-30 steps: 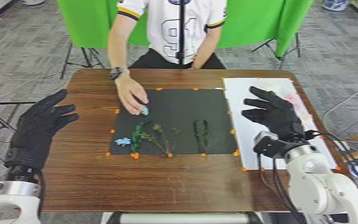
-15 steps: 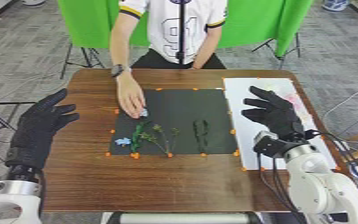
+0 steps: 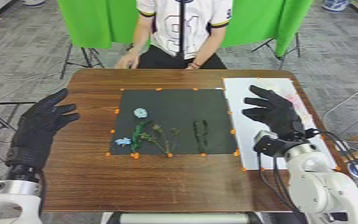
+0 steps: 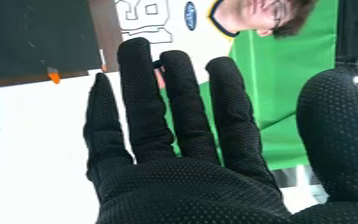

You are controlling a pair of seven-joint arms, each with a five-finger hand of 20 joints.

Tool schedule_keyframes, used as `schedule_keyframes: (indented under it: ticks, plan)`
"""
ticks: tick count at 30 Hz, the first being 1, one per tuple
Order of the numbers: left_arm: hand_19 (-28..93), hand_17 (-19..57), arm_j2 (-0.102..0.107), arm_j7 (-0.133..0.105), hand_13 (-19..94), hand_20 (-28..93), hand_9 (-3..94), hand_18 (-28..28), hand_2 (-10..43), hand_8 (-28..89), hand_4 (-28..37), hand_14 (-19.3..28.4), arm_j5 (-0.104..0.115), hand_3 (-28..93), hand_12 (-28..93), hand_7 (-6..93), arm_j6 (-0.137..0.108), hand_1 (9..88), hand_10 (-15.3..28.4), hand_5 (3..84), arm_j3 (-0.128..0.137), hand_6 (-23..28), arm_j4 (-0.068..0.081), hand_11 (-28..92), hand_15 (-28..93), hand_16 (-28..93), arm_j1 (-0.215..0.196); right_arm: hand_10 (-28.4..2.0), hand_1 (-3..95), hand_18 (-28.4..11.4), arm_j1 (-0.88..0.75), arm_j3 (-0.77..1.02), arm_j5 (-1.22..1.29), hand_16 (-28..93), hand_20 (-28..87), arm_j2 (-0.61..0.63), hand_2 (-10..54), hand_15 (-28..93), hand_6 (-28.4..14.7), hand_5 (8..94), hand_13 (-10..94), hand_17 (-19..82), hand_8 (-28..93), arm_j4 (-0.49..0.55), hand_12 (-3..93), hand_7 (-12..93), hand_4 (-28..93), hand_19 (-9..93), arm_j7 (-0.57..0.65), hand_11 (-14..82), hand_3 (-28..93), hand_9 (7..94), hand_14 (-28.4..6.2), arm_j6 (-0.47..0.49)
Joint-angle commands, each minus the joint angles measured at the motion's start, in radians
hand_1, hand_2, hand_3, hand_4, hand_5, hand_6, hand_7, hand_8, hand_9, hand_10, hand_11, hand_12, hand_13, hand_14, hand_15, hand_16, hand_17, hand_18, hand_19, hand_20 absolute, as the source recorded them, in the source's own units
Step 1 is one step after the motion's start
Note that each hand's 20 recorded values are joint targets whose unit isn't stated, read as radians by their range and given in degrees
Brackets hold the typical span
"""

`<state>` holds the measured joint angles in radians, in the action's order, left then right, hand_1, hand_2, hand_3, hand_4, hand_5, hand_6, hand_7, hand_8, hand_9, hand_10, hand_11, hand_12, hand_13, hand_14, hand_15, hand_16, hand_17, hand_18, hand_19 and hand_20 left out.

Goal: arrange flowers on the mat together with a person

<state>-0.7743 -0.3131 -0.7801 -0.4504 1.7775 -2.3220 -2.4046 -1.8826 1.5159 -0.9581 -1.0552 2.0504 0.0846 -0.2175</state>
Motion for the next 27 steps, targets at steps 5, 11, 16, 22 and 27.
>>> schedule_keyframes:
  ticks: [5,11,16,22,27]
  plan:
    - [54,-8.1,-0.001,0.003,23,10,32.0,22.8,4.6,-12,-27.1,25.7,0.004,80,9,18.3,-0.008,24.7,18.9,33.3,0.002,6.9,0.0,36,64,-13,-0.017,-16.4,24.2,-27.0,0.029,-0.009,-0.333,9,22,0.083,2.8,58,-0.1,45.1,43,16,-13,0.011,14.5,18,-24,61,0.128,18.7,77,45.9,-19.9,-0.152]
    - [54,-8.1,-0.002,0.007,23,10,32.0,22.7,4.6,-12,-27.1,25.7,0.003,80,10,18.2,-0.007,24.8,18.8,33.3,0.003,6.9,-0.001,36,64,-13,-0.019,-17.6,27.5,-23.7,0.112,-0.043,-0.587,8,17,0.131,0.2,65,-0.9,42.9,46,31,-13,-0.026,14.8,18,-23,80,0.322,18.1,75,42.2,-18.9,-0.178]
    - [54,-8.1,0.003,-0.001,23,10,32.0,22.7,4.5,-12,-26.9,25.7,0.006,80,10,18.2,-0.009,24.9,18.9,33.3,0.002,6.9,-0.002,36,64,-13,-0.024,-17.9,30.1,-19.8,0.158,-0.058,-0.848,8,-1,0.171,-1.6,67,-0.9,41.6,49,41,-12,-0.062,14.7,17,-22,92,0.522,17.8,73,41.2,-18.0,-0.117]
    - [54,-8.2,0.006,0.002,23,10,32.1,22.8,4.5,-12,-26.9,25.7,0.006,80,10,18.2,-0.007,25.0,19.0,33.3,-0.005,7.0,0.0,36,64,-13,-0.012,-18.2,32.4,-17.7,0.229,-0.123,-1.119,8,-1,0.211,-3.5,68,-1.1,41.4,51,44,-12,-0.121,14.7,17,-21,93,0.74,17.3,72,40.8,-16.9,0.016]
    - [54,-8.2,0.007,-0.006,23,10,32.1,22.7,4.4,-12,-26.8,25.7,0.02,81,9,18.2,-0.007,25.0,18.9,33.4,-0.003,6.9,-0.001,36,64,-13,-0.016,-19.9,34.1,-16.6,0.277,-0.165,-1.197,9,3,0.221,-4.5,69,-2.6,41.8,54,48,-12,-0.177,14.6,16,-21,93,0.825,16.8,71,40.9,-17.1,0.138]
